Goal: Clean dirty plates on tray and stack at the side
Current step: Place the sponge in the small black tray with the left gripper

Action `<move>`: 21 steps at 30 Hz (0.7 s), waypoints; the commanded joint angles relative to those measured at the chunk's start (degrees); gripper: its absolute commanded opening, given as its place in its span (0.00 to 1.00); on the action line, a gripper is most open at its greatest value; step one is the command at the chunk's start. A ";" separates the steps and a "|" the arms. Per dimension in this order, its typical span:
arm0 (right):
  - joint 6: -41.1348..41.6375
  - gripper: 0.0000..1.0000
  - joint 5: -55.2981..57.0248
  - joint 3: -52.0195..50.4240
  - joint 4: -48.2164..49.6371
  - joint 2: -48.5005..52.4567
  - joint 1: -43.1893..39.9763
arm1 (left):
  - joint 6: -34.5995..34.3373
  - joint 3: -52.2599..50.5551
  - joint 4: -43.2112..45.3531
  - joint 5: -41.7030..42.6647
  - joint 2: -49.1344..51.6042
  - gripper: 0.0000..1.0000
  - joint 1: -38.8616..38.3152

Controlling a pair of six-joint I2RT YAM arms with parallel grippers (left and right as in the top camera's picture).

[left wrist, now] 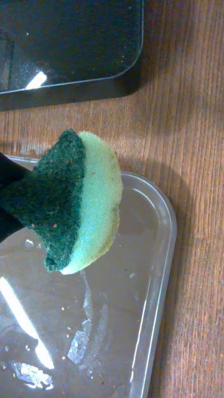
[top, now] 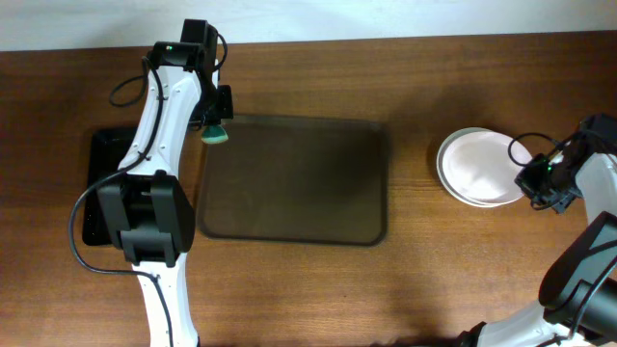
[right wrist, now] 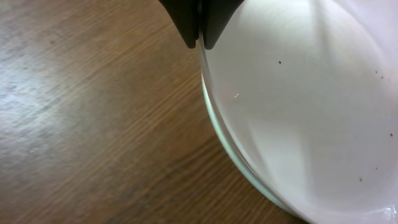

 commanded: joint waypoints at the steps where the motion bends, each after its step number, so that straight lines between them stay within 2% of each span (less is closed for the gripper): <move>1: -0.37 0.08 -1.64 -0.46 1.20 -0.85 2.23 | -0.68 0.31 0.26 0.59 0.52 0.00 0.09; 3: -0.39 0.31 -1.62 -0.46 1.55 -0.85 3.69 | -0.68 0.31 0.37 0.59 0.52 0.01 0.09; 4: -0.42 0.36 -1.62 -0.46 1.46 -0.85 4.33 | -0.68 0.31 0.33 0.59 0.52 0.00 0.09; 8: -0.48 0.40 -1.66 3.28 -3.41 -1.99 4.68 | -0.39 1.75 -0.96 0.59 0.17 0.01 0.17; 11: -2.03 0.41 -1.95 9.86 -10.43 -4.31 5.79 | -0.26 7.02 -5.35 0.44 -0.79 0.01 1.18; 14: -2.12 0.45 -4.42 15.04 -15.13 -7.39 10.88 | -0.26 12.31 -12.79 -0.07 -2.14 0.00 4.20; 17: -2.08 0.47 -8.74 15.08 -14.40 -7.17 17.38 | -0.26 12.85 -20.48 -0.63 -3.76 0.00 9.86; 19: -2.08 0.48 -8.76 15.04 -13.51 -6.51 21.46 | -0.26 12.04 -23.32 -4.20 -3.76 0.00 13.46; 21: -2.10 0.57 -8.66 14.93 -11.13 -6.14 25.97 | -0.28 9.53 -23.74 -6.82 -3.76 0.01 16.33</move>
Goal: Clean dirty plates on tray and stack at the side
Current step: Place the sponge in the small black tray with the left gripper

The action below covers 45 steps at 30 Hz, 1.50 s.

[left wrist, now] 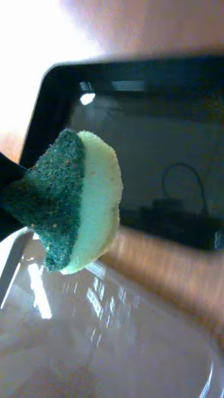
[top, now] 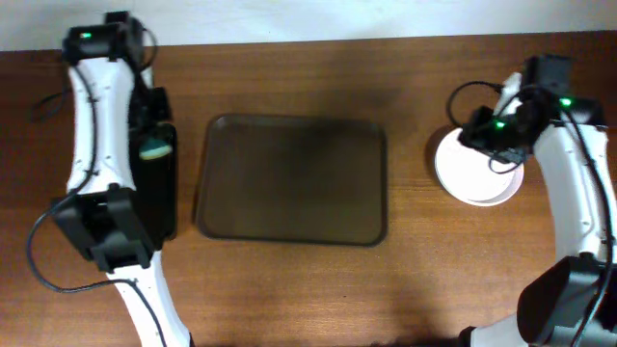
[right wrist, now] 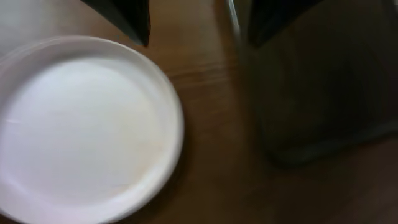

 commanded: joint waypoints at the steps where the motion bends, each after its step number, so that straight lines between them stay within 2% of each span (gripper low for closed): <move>1: -0.48 0.59 -0.94 0.07 2.84 0.81 5.35 | -0.26 -4.50 0.20 -4.68 -2.16 0.00 4.15; 7: -0.46 0.63 -0.96 0.07 4.26 1.18 9.31 | -0.28 -23.06 15.93 -4.81 -2.16 0.02 6.43; 8: -0.39 0.63 -0.96 0.07 4.15 1.18 9.31 | -0.28 -24.30 16.98 -4.83 -2.16 0.19 6.43; 10: -0.33 0.63 -0.96 0.07 3.74 1.18 9.31 | -0.28 -25.18 17.79 -4.85 -2.16 0.44 6.43; 11: -0.31 0.63 -0.94 0.07 3.78 1.20 9.31 | -0.28 -25.18 18.40 -4.85 -2.16 0.60 6.43; 13: -0.26 0.65 -0.57 -0.04 4.04 1.53 9.31 | -0.28 -25.18 19.47 -4.76 -2.16 0.74 6.43; 14: 0.79 0.66 0.04 -0.04 4.00 2.12 9.31 | -0.26 -25.11 19.93 -4.66 -2.21 0.77 6.43; 18: 2.75 0.66 -0.26 -0.39 3.78 6.08 10.91 | 1.53 -20.37 19.54 -3.06 -4.50 0.77 5.99; 22: 2.75 0.65 0.15 -0.42 5.44 12.37 14.69 | 12.81 -16.59 22.34 11.06 -10.75 0.77 3.54; 25: 2.71 0.55 0.13 -0.42 7.76 17.75 15.65 | 17.53 -16.59 22.49 14.91 -11.93 0.77 1.44; 32: -1.90 0.32 -1.84 -0.42 12.70 26.91 15.67 | 17.79 -16.74 22.27 14.91 -11.89 0.77 -1.01; 36: -3.41 0.06 -1.81 -0.42 14.60 27.58 15.69 | 17.79 -16.76 22.27 14.88 -11.85 0.77 -0.98; 37: -4.59 0.04 -1.81 -0.42 15.10 27.58 15.67 | 17.79 -16.76 22.27 14.88 -11.85 0.77 -0.98; 45: -15.91 0.04 -1.14 -0.39 20.81 27.58 15.63 | 17.79 -16.76 22.27 14.91 -11.85 0.77 -0.98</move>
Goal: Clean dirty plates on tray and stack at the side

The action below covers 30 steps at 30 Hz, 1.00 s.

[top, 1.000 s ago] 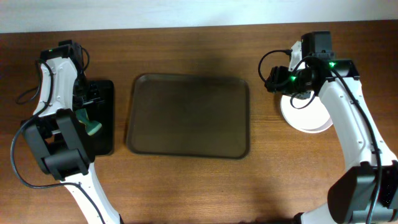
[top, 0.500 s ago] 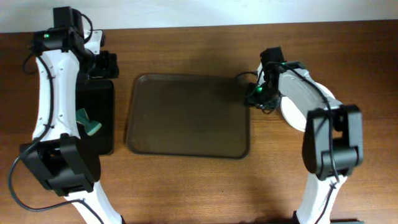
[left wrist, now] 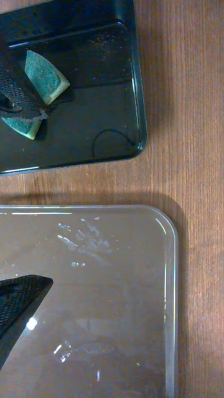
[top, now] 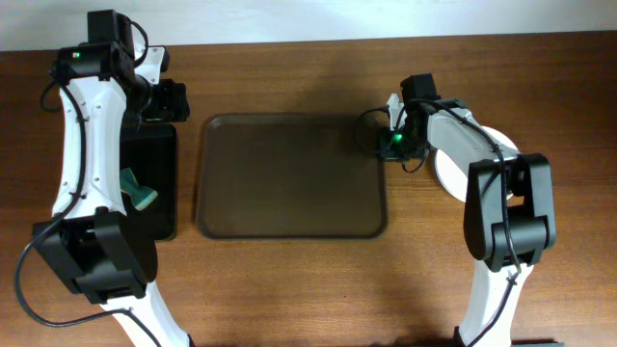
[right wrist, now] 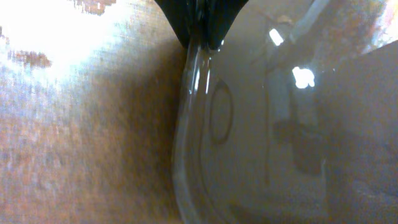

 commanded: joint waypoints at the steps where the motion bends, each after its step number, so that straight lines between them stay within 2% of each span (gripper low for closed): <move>1: -7.87 0.04 2.25 -0.35 1.68 1.22 0.31 | 0.96 0.15 0.09 1.03 0.09 0.77 -0.04; 6: -6.97 0.04 2.21 -0.35 3.19 1.22 0.31 | 0.96 0.15 0.02 1.03 0.09 0.77 -0.04; 7: -6.10 0.17 2.19 -0.33 3.06 1.20 0.31 | 0.96 0.15 0.02 1.03 0.09 0.77 -0.04; 8: -4.39 0.34 2.16 0.11 2.21 0.90 0.31 | 0.96 0.15 0.04 1.01 0.09 0.77 -0.04; 10: -3.23 0.45 2.25 1.27 1.11 -0.44 0.28 | 0.96 0.15 0.04 1.01 0.09 0.77 -0.04; 11: -2.40 0.56 2.97 3.04 -0.66 -2.14 0.09 | 0.96 0.15 0.07 1.01 0.09 0.77 -0.04; 12: -1.53 0.61 5.40 5.70 -3.48 -4.48 -0.31 | 0.96 0.15 0.04 1.01 0.09 0.77 -0.04; 13: -1.51 0.68 6.64 8.33 -6.25 -6.56 -0.76 | 0.96 0.15 0.04 0.98 0.09 0.85 -0.04; 14: -0.76 0.70 7.91 11.08 -9.35 -8.81 -1.20 | 0.96 0.15 0.07 0.94 0.09 0.99 -0.04; 17: -0.70 0.71 8.35 18.80 -18.82 -16.39 -1.86 | 0.94 0.15 0.07 0.81 0.09 0.99 -0.04; 21: -0.35 0.98 8.31 26.29 -27.50 -32.15 -1.86 | 0.52 0.15 0.07 1.64 0.09 0.99 -0.04; 26: 2.34 0.98 8.28 26.60 -28.20 -48.78 -1.86 | 0.52 0.15 0.09 1.66 0.09 0.99 -0.04; 30: -0.42 0.98 12.04 26.60 -33.11 -53.86 -2.03 | 0.52 0.15 0.09 1.64 0.09 0.99 -0.04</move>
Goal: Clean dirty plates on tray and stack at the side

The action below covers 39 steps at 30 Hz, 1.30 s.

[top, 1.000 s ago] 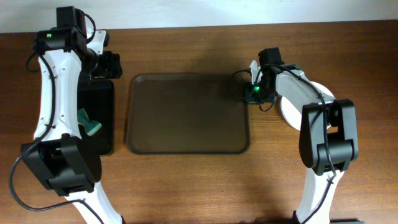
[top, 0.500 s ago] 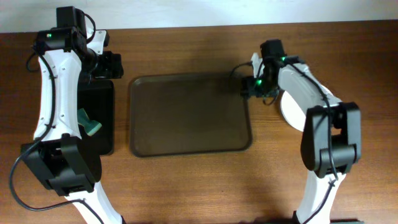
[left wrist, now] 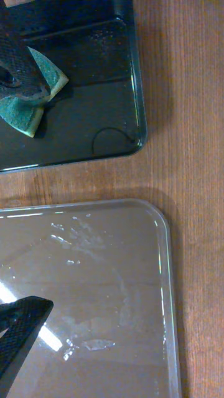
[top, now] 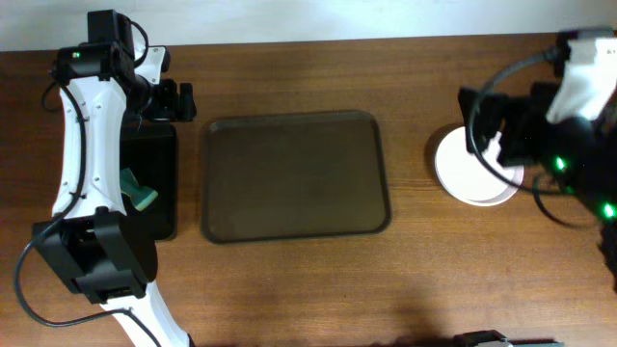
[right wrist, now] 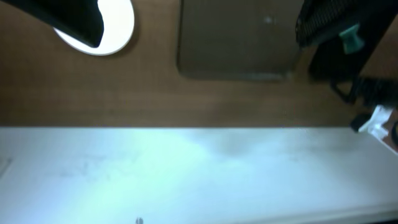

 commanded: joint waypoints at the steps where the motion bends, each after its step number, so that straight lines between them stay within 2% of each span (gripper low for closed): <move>1: -1.99 0.98 8.66 0.22 -6.54 -1.88 -0.20 | 0.31 0.15 0.11 1.01 0.09 0.99 -0.04; 4: 2.51 0.98 17.64 0.09 -11.06 -3.26 -0.15 | 0.31 0.15 0.11 1.03 0.09 0.99 -0.04; 6: 2.47 0.98 17.88 -3.32 -7.10 -4.59 -1.92 | 0.31 0.15 0.11 1.01 0.09 0.99 -0.04; 7: 2.38 0.98 17.88 -7.56 -2.01 -6.64 -2.71 | 0.31 0.15 0.09 1.03 0.09 0.99 -0.04; 9: -0.22 0.98 15.74 -17.44 8.37 -11.91 -2.82 | 0.31 0.15 0.11 1.01 0.09 0.99 -0.04; 16: -1.46 0.98 5.35 -68.32 49.66 -39.93 -6.21 | 0.31 0.15 0.11 1.03 0.09 0.99 -0.04; 21: -1.44 0.98 4.17 -92.37 64.32 -58.58 -6.16 | 0.31 0.15 0.11 1.03 0.09 0.99 -0.04; 24: -1.44 0.98 3.43 -101.72 68.41 -66.55 -6.16 | 0.31 0.15 0.11 1.01 0.09 0.99 -0.04; 29: -1.44 0.98 5.03 -111.03 72.39 -69.94 -6.16 | 0.31 0.15 0.11 1.01 0.09 0.99 -0.04; 33: -1.46 0.98 5.18 -112.08 64.24 -69.94 -6.12 | 0.31 0.15 0.11 1.03 0.09 0.99 -0.04; 39: -1.44 0.99 5.16 -112.08 64.52 -69.66 -6.12 | 0.31 0.15 0.11 1.01 0.09 0.99 -0.04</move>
